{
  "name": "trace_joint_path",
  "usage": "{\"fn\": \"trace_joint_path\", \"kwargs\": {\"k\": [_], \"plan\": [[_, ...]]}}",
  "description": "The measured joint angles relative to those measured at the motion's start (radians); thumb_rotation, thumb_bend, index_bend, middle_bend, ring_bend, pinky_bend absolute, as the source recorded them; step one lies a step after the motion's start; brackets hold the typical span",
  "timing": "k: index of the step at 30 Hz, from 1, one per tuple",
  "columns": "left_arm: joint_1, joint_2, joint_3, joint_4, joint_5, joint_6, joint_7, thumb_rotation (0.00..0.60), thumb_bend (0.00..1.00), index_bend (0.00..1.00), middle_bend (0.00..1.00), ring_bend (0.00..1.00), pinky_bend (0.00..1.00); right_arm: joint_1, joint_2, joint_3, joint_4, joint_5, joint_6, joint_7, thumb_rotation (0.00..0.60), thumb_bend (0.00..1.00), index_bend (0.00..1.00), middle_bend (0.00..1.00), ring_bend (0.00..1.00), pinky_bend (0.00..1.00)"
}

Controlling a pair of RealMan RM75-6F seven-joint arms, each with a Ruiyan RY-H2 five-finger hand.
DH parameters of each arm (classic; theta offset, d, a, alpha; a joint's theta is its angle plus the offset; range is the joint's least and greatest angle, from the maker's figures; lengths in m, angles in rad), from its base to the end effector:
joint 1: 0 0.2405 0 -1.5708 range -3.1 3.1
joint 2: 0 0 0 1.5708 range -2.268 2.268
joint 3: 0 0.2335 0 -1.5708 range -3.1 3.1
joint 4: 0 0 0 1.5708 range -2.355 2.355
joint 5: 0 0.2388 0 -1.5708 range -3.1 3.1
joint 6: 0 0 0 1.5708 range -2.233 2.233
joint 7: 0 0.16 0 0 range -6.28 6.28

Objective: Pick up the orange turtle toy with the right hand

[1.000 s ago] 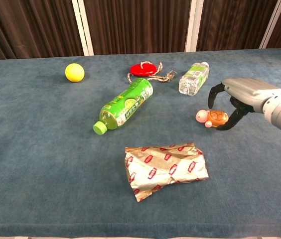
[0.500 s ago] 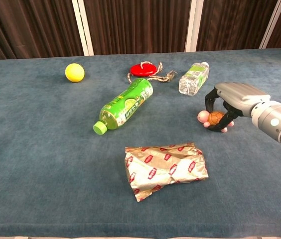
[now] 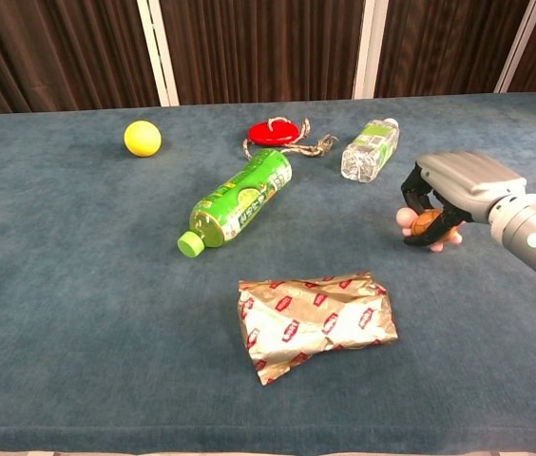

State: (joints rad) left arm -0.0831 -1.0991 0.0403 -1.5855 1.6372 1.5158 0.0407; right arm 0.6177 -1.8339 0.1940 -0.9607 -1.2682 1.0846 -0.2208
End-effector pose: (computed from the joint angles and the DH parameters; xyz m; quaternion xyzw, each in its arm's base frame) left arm -0.2971 0.1746 0.1142 -0.6597 -0.3491 -0.3685 0.5541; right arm -0.2068 -0.3645 -0.0714 0.6871 -0.3496 0.3661 0.5213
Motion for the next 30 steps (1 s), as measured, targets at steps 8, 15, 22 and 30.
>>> {"fn": "trace_joint_path", "kwargs": {"k": [8,15,22,30], "plan": [[0.000,0.000,-0.001,-0.001,0.000,-0.001,0.003,0.600,0.49,0.35,0.27,0.33,0.38,-0.023,0.029,-0.018,-0.024,-0.062,0.064,0.086,0.600,0.57,1.00,0.94,1.00,1.00],[0.002,-0.002,-0.001,-0.001,0.001,0.000,0.009,0.600,0.49,0.35,0.27,0.33,0.38,-0.062,0.114,-0.057,-0.128,-0.118,0.085,0.244,0.600,0.53,0.99,0.91,1.00,1.00],[-0.002,-0.003,-0.002,-0.004,-0.001,-0.009,0.016,0.600,0.49,0.35,0.27,0.33,0.38,-0.100,0.249,-0.110,-0.257,-0.154,0.070,0.319,0.600,0.29,0.51,0.54,1.00,1.00],[-0.003,-0.005,0.000,-0.004,0.000,-0.014,0.022,0.600,0.49,0.35,0.28,0.33,0.38,-0.131,0.377,-0.129,-0.408,-0.112,0.032,0.228,0.600,0.19,0.34,0.43,1.00,1.00]]}}
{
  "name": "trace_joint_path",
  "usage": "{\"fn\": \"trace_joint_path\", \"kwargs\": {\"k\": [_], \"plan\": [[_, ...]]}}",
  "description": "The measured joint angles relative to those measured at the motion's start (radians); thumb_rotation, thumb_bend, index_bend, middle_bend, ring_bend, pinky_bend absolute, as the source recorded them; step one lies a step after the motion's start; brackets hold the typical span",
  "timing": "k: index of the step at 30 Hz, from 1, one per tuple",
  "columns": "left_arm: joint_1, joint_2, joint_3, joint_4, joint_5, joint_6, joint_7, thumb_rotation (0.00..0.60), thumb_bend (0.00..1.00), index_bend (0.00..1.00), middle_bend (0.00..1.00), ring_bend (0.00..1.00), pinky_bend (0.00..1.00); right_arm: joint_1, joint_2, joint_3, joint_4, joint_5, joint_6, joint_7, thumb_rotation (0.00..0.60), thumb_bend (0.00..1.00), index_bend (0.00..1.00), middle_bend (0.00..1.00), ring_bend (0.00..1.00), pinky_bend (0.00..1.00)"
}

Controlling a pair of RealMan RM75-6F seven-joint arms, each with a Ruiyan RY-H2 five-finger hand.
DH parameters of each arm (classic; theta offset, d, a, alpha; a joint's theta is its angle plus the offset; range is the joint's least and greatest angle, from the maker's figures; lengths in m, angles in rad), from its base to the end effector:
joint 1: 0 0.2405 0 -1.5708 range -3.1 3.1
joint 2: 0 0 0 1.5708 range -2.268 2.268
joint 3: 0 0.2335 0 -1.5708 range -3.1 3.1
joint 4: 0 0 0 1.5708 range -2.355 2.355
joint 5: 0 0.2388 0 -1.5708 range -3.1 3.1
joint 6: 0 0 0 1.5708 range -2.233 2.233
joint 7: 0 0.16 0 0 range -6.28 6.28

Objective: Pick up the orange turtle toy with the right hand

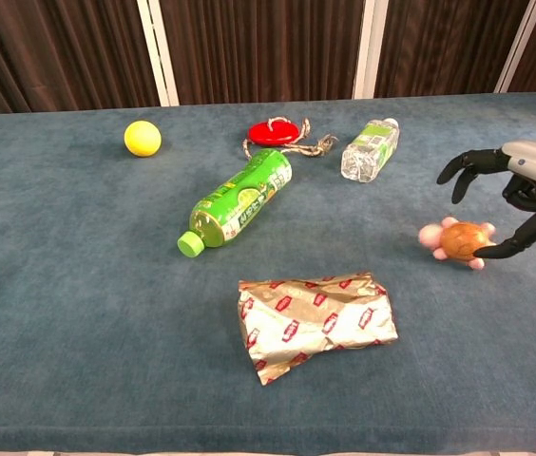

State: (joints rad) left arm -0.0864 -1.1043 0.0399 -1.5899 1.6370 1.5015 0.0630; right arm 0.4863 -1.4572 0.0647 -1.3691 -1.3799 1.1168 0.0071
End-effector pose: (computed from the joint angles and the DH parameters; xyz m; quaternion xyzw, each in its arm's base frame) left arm -0.2959 0.1754 0.1102 -0.6653 -0.3472 -0.3618 0.5531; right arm -0.2369 -0.3064 -0.0086 0.6909 -0.4194 0.3885 0.4424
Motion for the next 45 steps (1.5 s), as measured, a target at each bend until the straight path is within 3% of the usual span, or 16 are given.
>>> {"fn": "trace_joint_path", "kwargs": {"k": [12,24,40,42,45], "plan": [[-0.007,-0.001,-0.001,-0.004,-0.007,-0.018,0.012,0.600,0.49,0.35,0.28,0.33,0.38,-0.035,0.054,0.006,-0.122,0.058,0.036,-0.236,0.600,0.14,0.35,0.40,1.00,1.00],[-0.004,0.002,0.002,-0.007,-0.002,-0.011,0.010,0.600,0.49,0.35,0.28,0.33,0.38,-0.044,0.023,0.019,-0.208,0.244,0.045,-0.549,0.600,0.14,0.39,0.40,1.00,1.00],[-0.001,0.004,-0.001,-0.005,-0.008,-0.007,-0.001,0.600,0.49,0.35,0.28,0.33,0.38,0.003,-0.147,0.063,0.050,0.268,-0.029,-0.451,0.600,0.13,0.47,0.41,1.00,1.00],[0.001,0.005,0.000,-0.006,-0.007,-0.005,0.000,0.600,0.49,0.35,0.28,0.33,0.38,0.005,-0.158,0.064,0.068,0.265,-0.035,-0.437,0.600,0.14,0.53,0.44,1.00,1.00],[0.003,0.005,0.001,-0.005,-0.007,-0.003,0.000,0.600,0.49,0.35,0.28,0.33,0.38,0.007,-0.178,0.062,0.100,0.240,-0.031,-0.406,0.600,0.14,0.69,0.56,1.00,1.00]]}}
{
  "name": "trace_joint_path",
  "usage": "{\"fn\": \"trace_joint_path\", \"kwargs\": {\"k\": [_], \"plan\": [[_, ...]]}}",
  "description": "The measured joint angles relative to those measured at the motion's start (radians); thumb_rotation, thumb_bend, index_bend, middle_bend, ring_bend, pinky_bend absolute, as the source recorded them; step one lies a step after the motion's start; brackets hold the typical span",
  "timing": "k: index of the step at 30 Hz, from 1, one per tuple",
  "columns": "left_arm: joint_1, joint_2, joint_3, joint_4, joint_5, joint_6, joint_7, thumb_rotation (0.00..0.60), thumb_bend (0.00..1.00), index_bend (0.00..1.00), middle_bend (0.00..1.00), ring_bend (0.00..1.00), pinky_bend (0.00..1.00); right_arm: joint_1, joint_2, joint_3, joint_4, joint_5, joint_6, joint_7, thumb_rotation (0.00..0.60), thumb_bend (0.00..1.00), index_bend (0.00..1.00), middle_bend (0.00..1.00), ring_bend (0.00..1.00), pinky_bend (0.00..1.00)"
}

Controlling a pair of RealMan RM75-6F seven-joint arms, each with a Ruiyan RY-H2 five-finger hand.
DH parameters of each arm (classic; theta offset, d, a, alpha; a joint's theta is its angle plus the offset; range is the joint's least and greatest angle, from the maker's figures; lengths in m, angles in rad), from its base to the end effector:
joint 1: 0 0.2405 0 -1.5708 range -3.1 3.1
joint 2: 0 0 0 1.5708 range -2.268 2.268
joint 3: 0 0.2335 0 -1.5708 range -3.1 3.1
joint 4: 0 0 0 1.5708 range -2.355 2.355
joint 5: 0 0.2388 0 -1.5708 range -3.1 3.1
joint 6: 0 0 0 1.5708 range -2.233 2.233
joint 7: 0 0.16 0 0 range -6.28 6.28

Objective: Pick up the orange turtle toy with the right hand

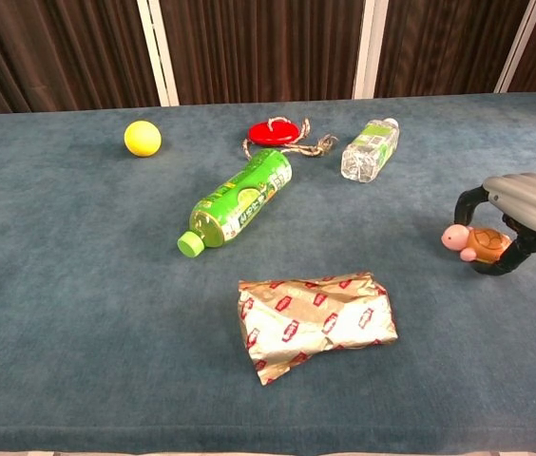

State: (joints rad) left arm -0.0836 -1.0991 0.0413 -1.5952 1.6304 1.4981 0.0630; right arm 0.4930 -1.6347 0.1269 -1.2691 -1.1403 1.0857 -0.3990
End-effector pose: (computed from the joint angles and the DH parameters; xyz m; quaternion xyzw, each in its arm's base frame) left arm -0.2971 0.1742 0.1110 -0.6638 -0.3510 -0.3583 0.5547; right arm -0.2447 -0.3168 -0.0466 0.6917 -0.3906 0.2870 0.5354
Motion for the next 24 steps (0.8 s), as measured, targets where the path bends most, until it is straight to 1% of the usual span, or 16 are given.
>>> {"fn": "trace_joint_path", "kwargs": {"k": [4,5,7,8,11,13,16,18,22,24], "plan": [[0.001,0.004,-0.001,-0.005,-0.005,0.000,-0.002,0.600,0.49,0.35,0.28,0.33,0.38,-0.002,-0.026,-0.005,0.053,-0.050,0.028,0.034,0.600,0.14,0.92,0.76,1.00,1.00],[0.002,0.004,-0.001,-0.006,-0.007,0.000,-0.002,0.600,0.49,0.35,0.28,0.33,0.38,-0.003,-0.031,-0.006,0.064,-0.060,0.035,0.041,0.600,0.14,0.96,0.79,1.00,1.00],[0.002,0.004,-0.002,-0.005,-0.007,0.001,-0.002,0.600,0.49,0.35,0.28,0.33,0.38,-0.005,-0.039,-0.008,0.084,-0.080,0.048,0.060,0.600,0.14,0.99,0.82,1.00,1.00],[0.003,0.003,-0.002,-0.005,-0.006,0.001,-0.002,0.600,0.49,0.35,0.28,0.33,0.38,-0.006,-0.041,-0.009,0.091,-0.088,0.053,0.068,0.600,0.16,1.00,0.84,1.00,1.00],[0.003,0.004,-0.001,-0.005,-0.001,0.003,0.000,0.600,0.49,0.35,0.28,0.33,0.38,-0.012,-0.041,-0.013,0.101,-0.103,0.064,0.072,0.600,0.27,1.00,0.87,1.00,1.00],[0.002,0.003,-0.001,-0.005,-0.001,0.000,0.002,0.600,0.49,0.35,0.28,0.33,0.38,-0.015,-0.040,-0.014,0.103,-0.113,0.075,0.071,0.600,0.37,1.00,0.88,1.00,1.00],[0.001,0.004,-0.002,-0.007,-0.004,-0.001,0.004,0.600,0.49,0.35,0.28,0.33,0.38,-0.021,-0.038,-0.014,0.107,-0.135,0.099,0.081,0.600,0.44,1.00,0.89,1.00,1.00],[0.001,0.003,-0.002,-0.008,-0.002,-0.001,0.005,0.600,0.49,0.35,0.28,0.33,0.38,-0.024,-0.038,-0.014,0.109,-0.147,0.110,0.095,0.600,0.45,1.00,0.89,1.00,1.00],[-0.001,0.001,-0.002,-0.006,-0.001,-0.003,0.006,0.600,0.49,0.35,0.28,0.33,0.38,-0.031,-0.030,-0.014,0.104,-0.168,0.121,0.151,0.600,0.46,1.00,0.89,1.00,1.00],[0.000,0.001,-0.002,-0.006,-0.002,-0.003,0.006,0.600,0.49,0.35,0.28,0.33,0.38,-0.033,-0.022,-0.015,0.097,-0.180,0.122,0.188,0.600,0.41,0.93,0.86,1.00,1.00]]}}
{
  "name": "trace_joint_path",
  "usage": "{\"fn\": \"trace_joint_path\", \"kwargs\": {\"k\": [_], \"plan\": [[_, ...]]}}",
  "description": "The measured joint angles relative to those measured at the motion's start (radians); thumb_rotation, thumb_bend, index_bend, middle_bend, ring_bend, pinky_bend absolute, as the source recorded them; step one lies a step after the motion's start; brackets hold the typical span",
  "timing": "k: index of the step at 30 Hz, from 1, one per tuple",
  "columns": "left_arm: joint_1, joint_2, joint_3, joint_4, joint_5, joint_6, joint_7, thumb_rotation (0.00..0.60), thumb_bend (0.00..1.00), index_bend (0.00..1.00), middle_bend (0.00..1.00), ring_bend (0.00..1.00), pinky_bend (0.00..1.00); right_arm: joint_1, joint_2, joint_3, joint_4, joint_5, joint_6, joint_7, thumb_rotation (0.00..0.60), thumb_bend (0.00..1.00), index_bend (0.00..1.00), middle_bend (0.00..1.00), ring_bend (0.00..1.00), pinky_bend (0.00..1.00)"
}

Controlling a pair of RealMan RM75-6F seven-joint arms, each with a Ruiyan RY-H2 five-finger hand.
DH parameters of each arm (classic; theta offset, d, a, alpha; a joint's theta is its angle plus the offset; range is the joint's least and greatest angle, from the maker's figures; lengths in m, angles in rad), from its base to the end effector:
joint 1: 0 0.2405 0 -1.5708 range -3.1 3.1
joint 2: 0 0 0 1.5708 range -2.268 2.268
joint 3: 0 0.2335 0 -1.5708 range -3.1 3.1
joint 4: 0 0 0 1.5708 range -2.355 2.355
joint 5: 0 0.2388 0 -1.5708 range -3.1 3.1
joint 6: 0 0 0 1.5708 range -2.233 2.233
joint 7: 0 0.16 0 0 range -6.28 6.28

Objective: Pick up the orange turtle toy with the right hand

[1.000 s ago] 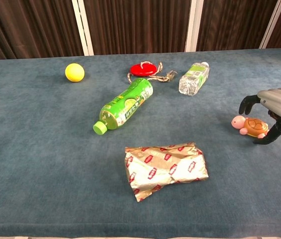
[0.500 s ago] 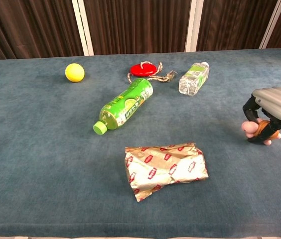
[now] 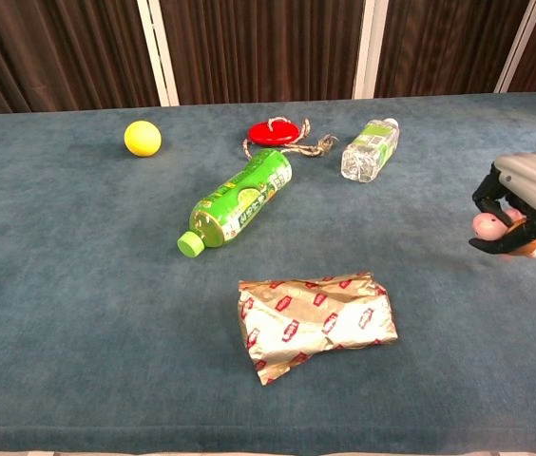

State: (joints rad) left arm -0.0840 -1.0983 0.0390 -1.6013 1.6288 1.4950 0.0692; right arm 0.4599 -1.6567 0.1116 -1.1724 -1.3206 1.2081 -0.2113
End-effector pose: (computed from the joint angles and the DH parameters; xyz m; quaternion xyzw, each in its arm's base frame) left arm -0.2960 0.1748 0.1106 -0.6639 -0.3509 -0.3578 0.5551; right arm -0.2462 -0.3147 -0.0317 0.6743 -0.3572 0.3634 0.5345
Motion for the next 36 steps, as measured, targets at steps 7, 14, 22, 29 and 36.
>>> {"fn": "trace_joint_path", "kwargs": {"k": [7,14,22,29,36], "plan": [[0.000,0.001,0.001,0.003,0.003,0.001,-0.006,0.600,0.49,0.35,0.28,0.33,0.38,-0.012,0.097,-0.020,-0.107,-0.050,-0.022,0.175,0.600,0.19,0.43,0.47,0.98,1.00],[0.001,0.001,0.001,-0.001,0.002,0.000,0.000,0.600,0.49,0.35,0.28,0.33,0.38,-0.030,0.204,-0.039,-0.223,-0.065,-0.044,0.208,0.600,0.06,0.20,0.35,0.94,0.95],[0.000,0.000,0.002,-0.003,0.003,-0.002,0.006,0.600,0.49,0.35,0.28,0.33,0.38,-0.071,0.312,-0.044,-0.310,-0.030,-0.019,0.124,0.600,0.01,0.02,0.32,0.90,0.91],[-0.004,-0.003,0.000,-0.002,0.002,-0.008,0.010,0.600,0.49,0.35,0.28,0.33,0.38,-0.116,0.372,-0.045,-0.360,-0.025,0.021,0.136,0.600,0.00,0.00,0.24,0.82,0.86],[-0.009,-0.005,0.002,-0.002,0.004,-0.015,0.015,0.600,0.49,0.35,0.28,0.33,0.38,-0.124,0.365,-0.045,-0.344,-0.034,0.027,0.138,0.600,0.00,0.00,0.13,0.70,0.81]]}}
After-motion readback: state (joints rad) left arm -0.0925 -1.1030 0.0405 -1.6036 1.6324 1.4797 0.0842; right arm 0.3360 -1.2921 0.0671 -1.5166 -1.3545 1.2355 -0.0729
